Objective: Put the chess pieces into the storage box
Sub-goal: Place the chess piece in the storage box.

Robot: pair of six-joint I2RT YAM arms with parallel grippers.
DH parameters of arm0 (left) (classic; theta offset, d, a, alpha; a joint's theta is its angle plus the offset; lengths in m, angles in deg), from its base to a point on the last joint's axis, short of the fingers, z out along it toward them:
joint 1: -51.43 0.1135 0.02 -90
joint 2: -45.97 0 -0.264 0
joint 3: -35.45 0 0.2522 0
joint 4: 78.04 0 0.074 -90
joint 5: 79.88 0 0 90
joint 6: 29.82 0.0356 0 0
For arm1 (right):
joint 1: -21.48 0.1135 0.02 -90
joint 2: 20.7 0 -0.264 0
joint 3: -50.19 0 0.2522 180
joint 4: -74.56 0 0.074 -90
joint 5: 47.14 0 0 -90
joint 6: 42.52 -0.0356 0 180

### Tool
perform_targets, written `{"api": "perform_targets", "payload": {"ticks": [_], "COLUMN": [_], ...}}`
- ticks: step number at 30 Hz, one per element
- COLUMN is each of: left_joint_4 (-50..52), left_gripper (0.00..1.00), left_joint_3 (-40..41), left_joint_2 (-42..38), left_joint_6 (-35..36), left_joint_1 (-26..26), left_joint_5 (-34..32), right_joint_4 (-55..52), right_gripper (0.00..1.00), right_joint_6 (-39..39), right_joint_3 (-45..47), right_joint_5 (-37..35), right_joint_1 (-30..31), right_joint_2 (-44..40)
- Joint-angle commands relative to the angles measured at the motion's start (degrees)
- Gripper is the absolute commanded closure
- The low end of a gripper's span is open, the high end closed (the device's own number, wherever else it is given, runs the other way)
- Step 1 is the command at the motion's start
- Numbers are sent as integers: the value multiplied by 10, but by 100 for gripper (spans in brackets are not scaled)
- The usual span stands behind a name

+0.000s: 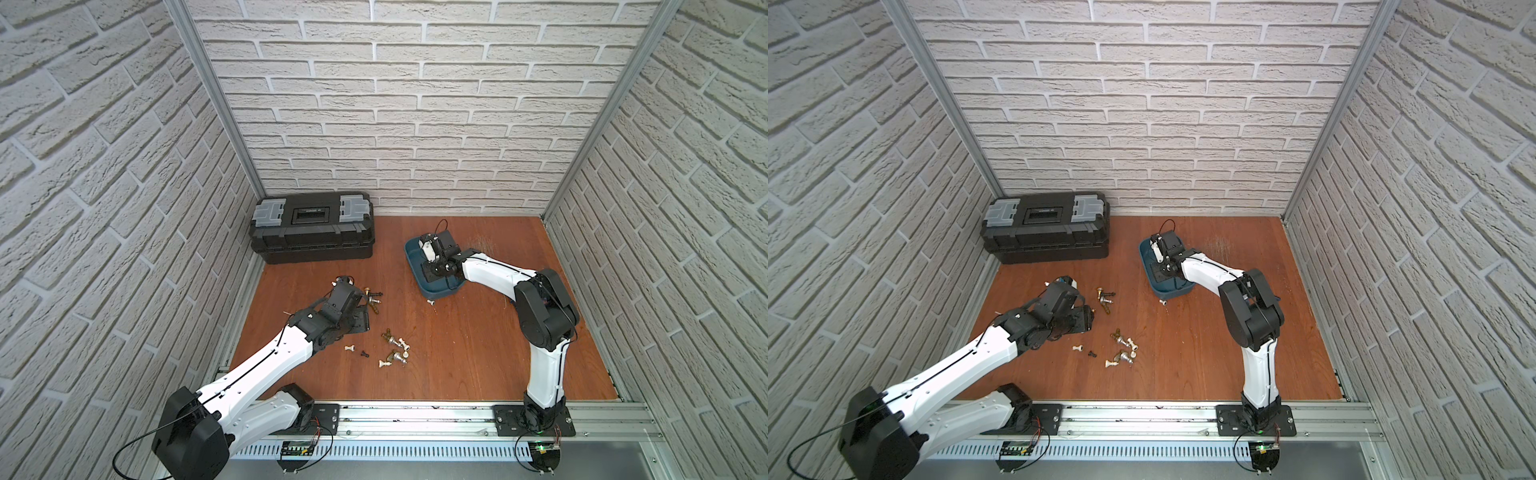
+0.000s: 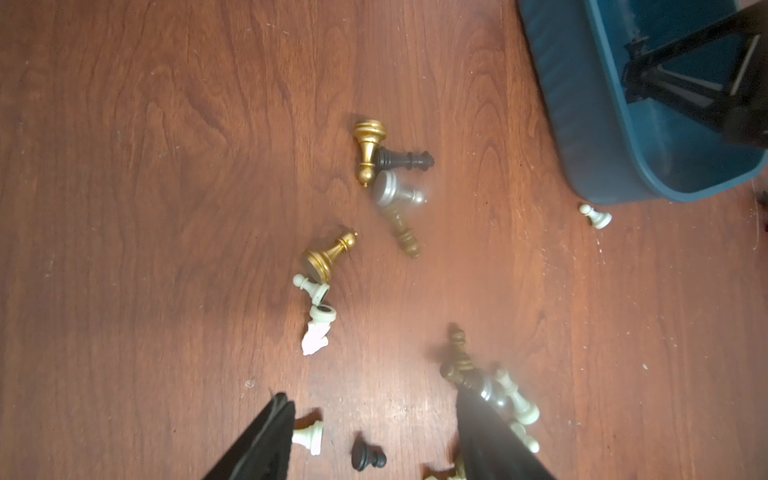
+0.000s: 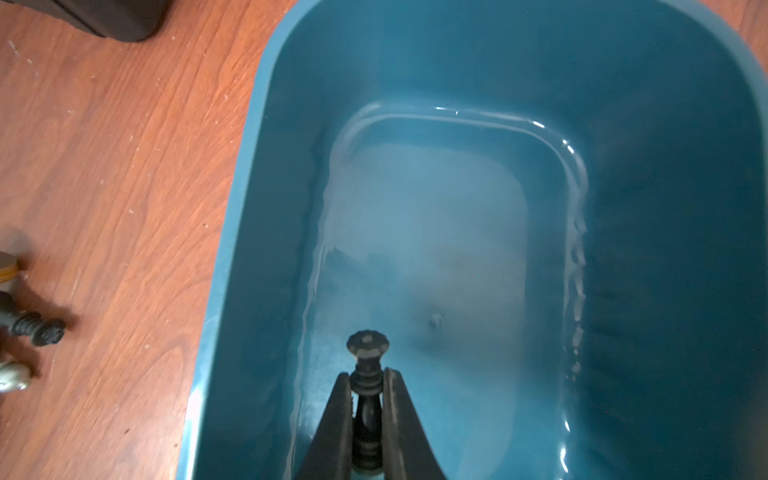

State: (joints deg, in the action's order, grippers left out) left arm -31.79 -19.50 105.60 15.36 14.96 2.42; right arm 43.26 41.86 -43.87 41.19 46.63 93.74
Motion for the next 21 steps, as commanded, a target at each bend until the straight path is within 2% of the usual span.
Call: {"api": "perform_targets", "payload": {"ticks": [1, 4, 7, 15, 21], "left_joint_4": [-20, -20, -16, 22, 29], "left_gripper": [33, 33, 33, 34, 42], "left_joint_3": [-9, -6, -3, -24, -18], "left_joint_2": [0, 5, 5, 6, 21], "left_joint_6": [-1, -2, -10, -8, -42], "left_joint_1": [-4, -4, -8, -17, -34], "left_joint_5": [1, 0, 0, -2, -2], "right_joint_4": [34, 13, 26, 41, 41], "right_gripper": [77, 68, 62, 61, 61], "right_joint_6": [-6, -10, -18, -55, -61], "right_joint_3": [9, -3, 28, 117, 191], "right_joint_5": [0, -4, -12, 2, 23], "right_joint_1": [-6, -6, -6, 1, 57], "right_joint_2": [25, 28, -24, -211, -297]}}
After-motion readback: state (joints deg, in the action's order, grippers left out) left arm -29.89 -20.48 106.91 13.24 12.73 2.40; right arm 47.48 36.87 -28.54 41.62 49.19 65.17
